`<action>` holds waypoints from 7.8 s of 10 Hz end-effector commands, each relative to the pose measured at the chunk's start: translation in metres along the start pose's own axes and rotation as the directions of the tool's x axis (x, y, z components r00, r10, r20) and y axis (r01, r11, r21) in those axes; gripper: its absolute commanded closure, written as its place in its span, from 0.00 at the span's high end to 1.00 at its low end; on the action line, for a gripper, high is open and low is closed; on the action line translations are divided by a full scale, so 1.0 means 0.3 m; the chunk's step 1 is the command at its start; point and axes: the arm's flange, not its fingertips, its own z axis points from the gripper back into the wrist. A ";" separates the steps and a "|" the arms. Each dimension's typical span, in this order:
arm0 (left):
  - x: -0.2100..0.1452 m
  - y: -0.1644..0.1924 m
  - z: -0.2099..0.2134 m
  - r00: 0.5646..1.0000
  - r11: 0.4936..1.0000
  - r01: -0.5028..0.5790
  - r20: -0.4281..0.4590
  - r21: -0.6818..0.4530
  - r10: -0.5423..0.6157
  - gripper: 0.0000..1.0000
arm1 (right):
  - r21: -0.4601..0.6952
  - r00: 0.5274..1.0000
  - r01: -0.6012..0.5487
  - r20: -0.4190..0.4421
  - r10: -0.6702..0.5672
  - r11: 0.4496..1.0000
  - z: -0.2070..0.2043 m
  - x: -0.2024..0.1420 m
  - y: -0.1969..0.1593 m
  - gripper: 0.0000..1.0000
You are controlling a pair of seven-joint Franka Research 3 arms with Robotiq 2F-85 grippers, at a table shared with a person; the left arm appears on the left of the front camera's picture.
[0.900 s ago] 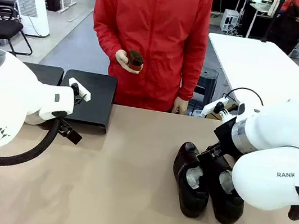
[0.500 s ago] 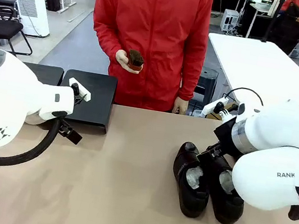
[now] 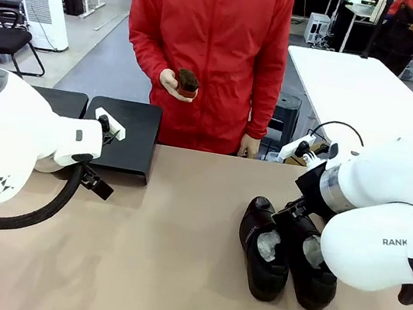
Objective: Organize the shoes by placing them on the stand.
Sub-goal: Pick up one Shoe and place it in the middle of the table.
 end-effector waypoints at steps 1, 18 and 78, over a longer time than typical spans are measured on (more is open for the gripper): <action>0.000 0.001 0.001 1.000 1.000 0.000 0.000 0.000 0.000 1.00 | 0.000 1.000 0.001 0.000 -0.001 1.000 0.000 0.000 0.000 1.00; -0.151 0.267 0.651 0.923 0.981 -0.026 0.372 -0.194 0.098 1.00 | 0.355 0.923 0.001 0.361 -0.137 0.935 0.604 -0.337 -0.418 1.00; -0.120 0.406 0.632 0.932 0.955 -0.107 0.306 -0.276 0.193 1.00 | -0.086 0.716 0.573 -0.432 -0.549 0.815 -0.046 0.039 -0.783 0.63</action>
